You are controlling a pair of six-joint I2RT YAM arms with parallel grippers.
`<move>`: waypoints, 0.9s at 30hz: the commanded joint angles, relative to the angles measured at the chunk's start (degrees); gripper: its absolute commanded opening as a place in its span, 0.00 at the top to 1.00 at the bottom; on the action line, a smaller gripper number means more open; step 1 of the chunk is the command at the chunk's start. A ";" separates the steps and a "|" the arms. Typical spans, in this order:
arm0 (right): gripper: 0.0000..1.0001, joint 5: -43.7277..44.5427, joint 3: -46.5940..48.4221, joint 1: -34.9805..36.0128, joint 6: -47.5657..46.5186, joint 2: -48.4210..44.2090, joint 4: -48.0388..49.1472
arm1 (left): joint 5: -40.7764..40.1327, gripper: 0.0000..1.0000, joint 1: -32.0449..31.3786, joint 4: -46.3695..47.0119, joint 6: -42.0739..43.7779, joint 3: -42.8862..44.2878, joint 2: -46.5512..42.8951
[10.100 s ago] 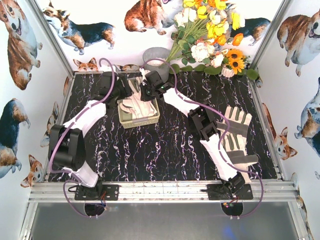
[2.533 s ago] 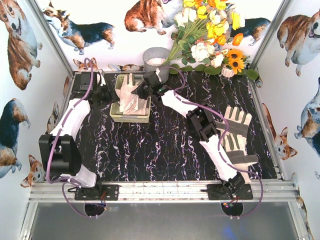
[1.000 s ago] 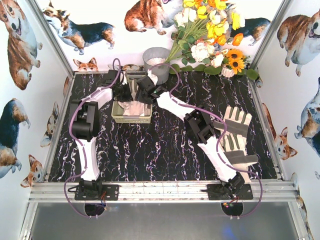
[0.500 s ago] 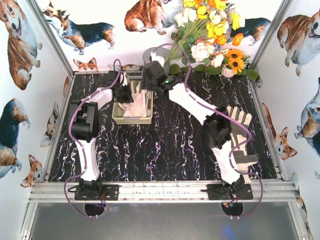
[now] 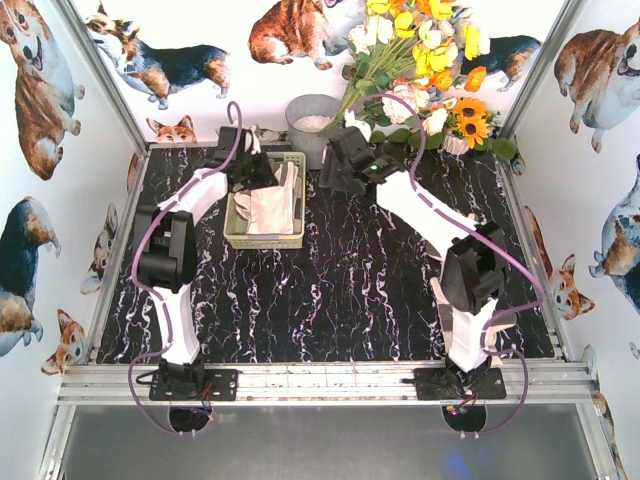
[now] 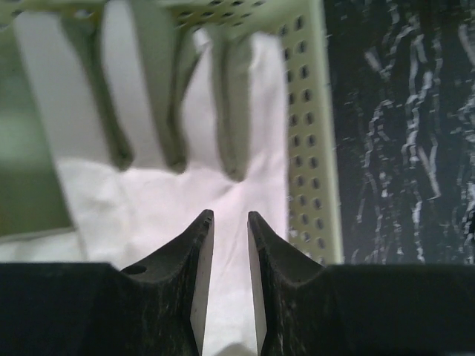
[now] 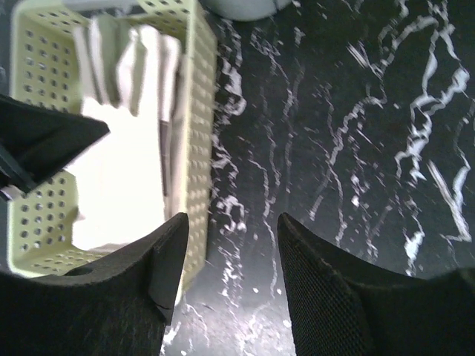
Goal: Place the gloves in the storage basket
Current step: Place the glove in the bin, then adjust the glove in the bin.
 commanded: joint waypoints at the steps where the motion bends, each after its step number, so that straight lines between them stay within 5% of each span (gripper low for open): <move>1: 0.48 0.28 -4.48 -1.80 1.67 -7.73 2.00 | 2.52 0.81 -2.60 5.66 -4.05 3.71 3.16; 16: 0.45 0.50 -16.56 -8.16 1.57 -21.06 -1.52 | 0.91 0.78 -4.96 2.89 -3.13 13.04 15.05; 27: 0.37 -3.54 -30.30 -20.47 -2.33 -34.32 -6.59 | -7.61 0.50 -5.36 0.11 -0.43 3.66 -7.15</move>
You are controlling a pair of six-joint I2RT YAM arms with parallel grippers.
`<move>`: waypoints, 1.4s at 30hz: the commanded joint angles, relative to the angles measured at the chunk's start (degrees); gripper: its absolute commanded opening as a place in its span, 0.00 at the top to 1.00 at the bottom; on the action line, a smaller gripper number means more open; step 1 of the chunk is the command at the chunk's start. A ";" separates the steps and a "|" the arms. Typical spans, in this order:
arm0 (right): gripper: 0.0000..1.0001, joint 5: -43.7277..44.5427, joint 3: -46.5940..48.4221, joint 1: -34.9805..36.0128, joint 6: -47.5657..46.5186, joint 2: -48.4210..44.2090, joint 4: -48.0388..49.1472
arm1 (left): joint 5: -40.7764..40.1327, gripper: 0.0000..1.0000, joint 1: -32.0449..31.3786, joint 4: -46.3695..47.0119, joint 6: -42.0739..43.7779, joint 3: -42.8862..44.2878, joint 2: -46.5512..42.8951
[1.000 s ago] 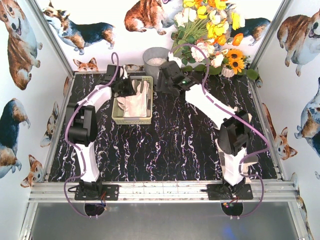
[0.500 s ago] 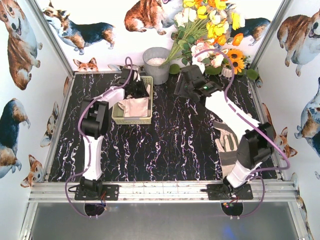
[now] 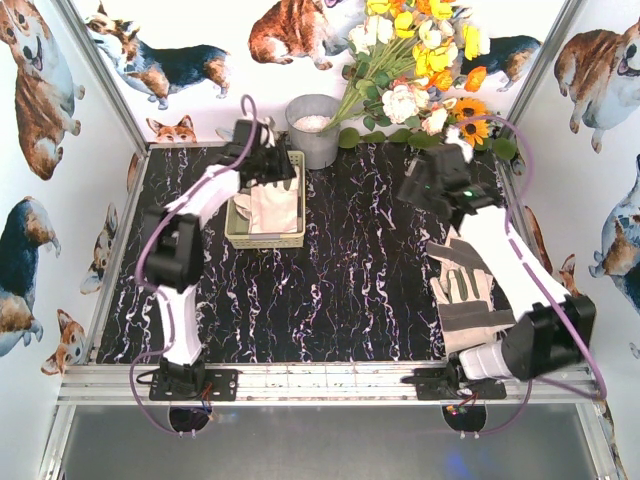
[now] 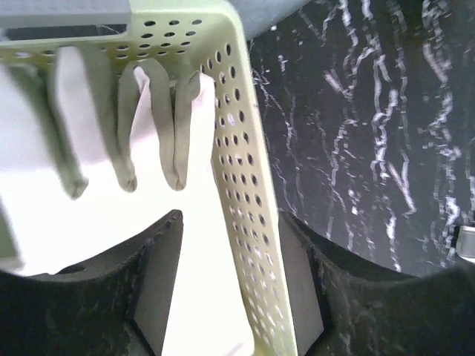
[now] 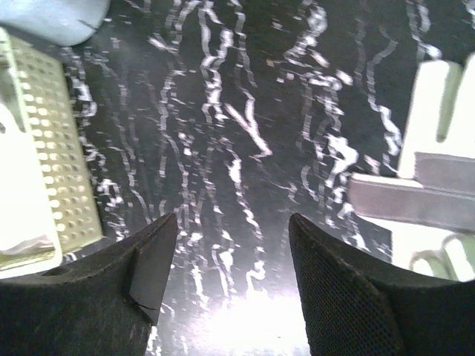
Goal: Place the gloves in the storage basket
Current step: Adjust the glove in the bin, then move the glove to the corner of the board.
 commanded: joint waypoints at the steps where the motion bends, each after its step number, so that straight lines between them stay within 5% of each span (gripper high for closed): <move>1: 0.33 -2.70 -5.19 -5.21 -3.87 -5.69 -2.58 | -5.71 0.48 -0.09 -2.28 2.91 -4.76 -14.36; 13: 0.35 -3.17 -14.15 -11.85 -4.80 1.01 -23.05 | -17.49 0.33 0.37 -11.21 2.22 -27.71 -43.84; 25: 0.44 -2.37 -17.01 -11.87 -3.71 10.61 -19.30 | -18.97 0.34 0.44 -16.43 -2.37 -35.63 -55.42; 33: 0.73 -3.80 -16.24 -11.92 -5.71 14.68 -17.77 | -17.64 0.34 0.39 -20.11 -4.71 -36.31 -59.06; 37: 0.99 -4.44 -16.96 -11.88 -6.91 13.37 -18.10 | -16.96 0.34 0.36 -21.56 -4.86 -36.54 -60.70; 42: 1.00 -7.36 -18.32 -11.87 -8.47 8.03 -18.91 | -15.63 0.35 0.35 -22.58 -5.52 -38.32 -63.56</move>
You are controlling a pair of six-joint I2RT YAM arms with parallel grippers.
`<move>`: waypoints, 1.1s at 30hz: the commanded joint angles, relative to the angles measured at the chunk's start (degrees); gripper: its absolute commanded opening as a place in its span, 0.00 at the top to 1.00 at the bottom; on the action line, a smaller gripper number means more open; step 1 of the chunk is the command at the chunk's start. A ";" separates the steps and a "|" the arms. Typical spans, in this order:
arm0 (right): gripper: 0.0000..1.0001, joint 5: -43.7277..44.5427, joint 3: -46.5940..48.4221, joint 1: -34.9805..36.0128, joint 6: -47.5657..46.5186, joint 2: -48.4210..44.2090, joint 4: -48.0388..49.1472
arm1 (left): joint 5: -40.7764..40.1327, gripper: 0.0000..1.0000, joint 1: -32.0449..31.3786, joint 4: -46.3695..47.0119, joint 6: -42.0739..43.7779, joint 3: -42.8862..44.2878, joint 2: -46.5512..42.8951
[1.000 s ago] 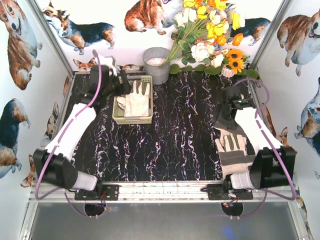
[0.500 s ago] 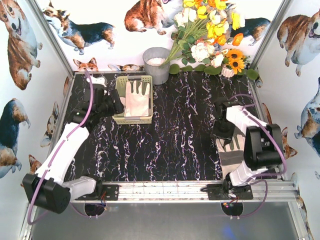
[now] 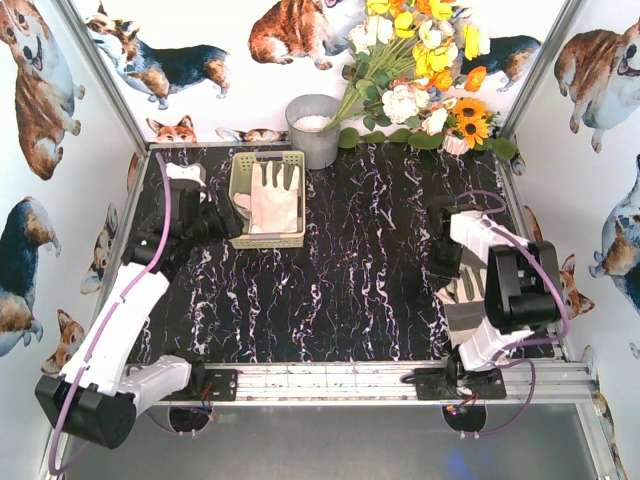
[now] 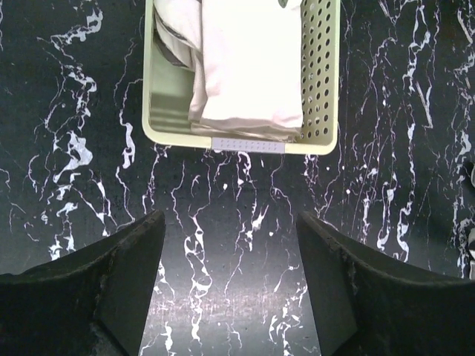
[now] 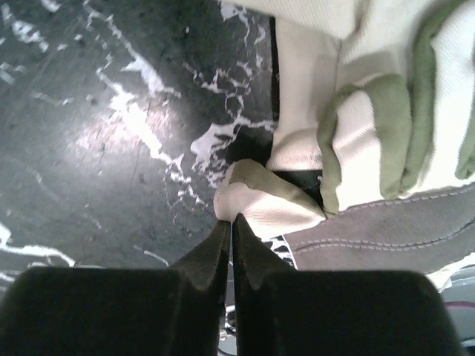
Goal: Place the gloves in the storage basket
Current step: Move the glove to the corner of the board.
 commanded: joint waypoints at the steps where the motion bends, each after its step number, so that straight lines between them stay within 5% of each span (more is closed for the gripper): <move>1: 1.00 -3.36 -0.38 -0.05 -1.78 -7.92 -0.35 | 2.06 0.35 0.01 -1.48 -1.55 -2.13 -3.19; 12: 1.00 -22.01 2.73 6.93 15.54 -22.47 0.15 | 12.38 0.36 -2.60 1.55 1.12 -4.29 -2.41; 23: 1.00 -15.74 9.93 32.50 45.88 -6.00 22.25 | 19.28 0.36 -2.81 7.68 1.20 -8.56 0.22; 28: 1.00 -14.10 18.37 35.11 42.69 4.31 21.73 | 22.69 0.36 -3.03 11.14 2.02 -10.84 2.21; 31: 0.62 -11.52 21.76 35.11 37.19 4.32 18.03 | 25.22 0.36 -4.27 14.28 2.24 -12.42 4.66; 33: 0.49 -9.89 21.37 35.11 33.72 1.68 16.30 | 26.08 0.36 -5.87 15.74 2.03 -12.97 6.73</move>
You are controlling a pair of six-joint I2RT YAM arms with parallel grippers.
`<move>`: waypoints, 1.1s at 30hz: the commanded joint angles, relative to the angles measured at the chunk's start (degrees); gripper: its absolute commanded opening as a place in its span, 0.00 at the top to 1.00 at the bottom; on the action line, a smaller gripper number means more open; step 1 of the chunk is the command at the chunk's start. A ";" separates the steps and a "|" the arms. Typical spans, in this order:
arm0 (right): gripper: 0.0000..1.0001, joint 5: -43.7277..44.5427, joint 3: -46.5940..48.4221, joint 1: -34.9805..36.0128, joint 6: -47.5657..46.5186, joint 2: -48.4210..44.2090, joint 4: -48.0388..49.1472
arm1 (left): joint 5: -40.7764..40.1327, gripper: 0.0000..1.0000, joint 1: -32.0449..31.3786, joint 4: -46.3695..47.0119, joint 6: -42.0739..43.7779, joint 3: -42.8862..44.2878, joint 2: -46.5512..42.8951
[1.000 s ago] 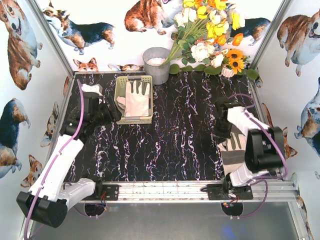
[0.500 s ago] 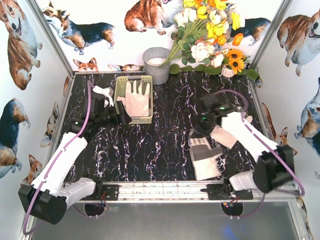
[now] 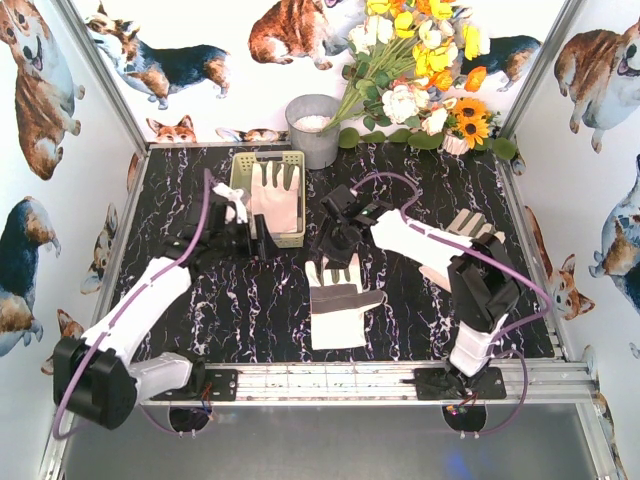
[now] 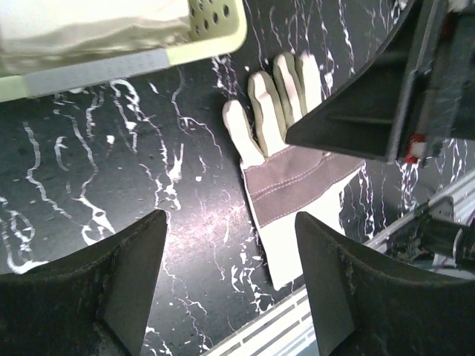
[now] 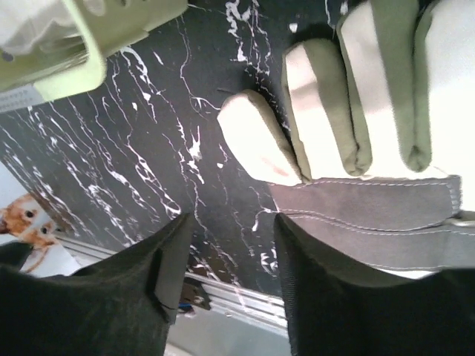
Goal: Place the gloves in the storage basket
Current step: Move the glove to the corner of the board, then adjust the glove at the corner of the board.
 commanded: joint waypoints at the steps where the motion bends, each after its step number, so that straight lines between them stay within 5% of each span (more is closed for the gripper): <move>1: 0.46 5.24 2.56 -0.38 -7.10 -6.42 -2.60 | 4.00 0.36 -3.60 5.72 0.82 -1.36 3.71; 10: 0.56 -7.21 -16.17 -6.85 -14.02 -16.98 -4.78 | 4.29 0.41 -12.84 15.11 -1.48 -3.66 13.71; 13: 0.69 -12.16 -19.27 -7.52 -15.38 -16.39 -2.22 | 5.54 0.55 -14.24 17.59 -1.25 -3.13 18.37; 17: 0.73 -16.12 -20.67 -7.68 -15.81 -12.01 2.97 | 8.08 0.58 -16.83 20.79 -1.03 -1.92 24.21; 33: 0.77 -13.35 -27.18 -10.66 -17.00 -6.42 1.48 | 6.19 0.57 -26.96 20.13 4.12 -1.19 36.39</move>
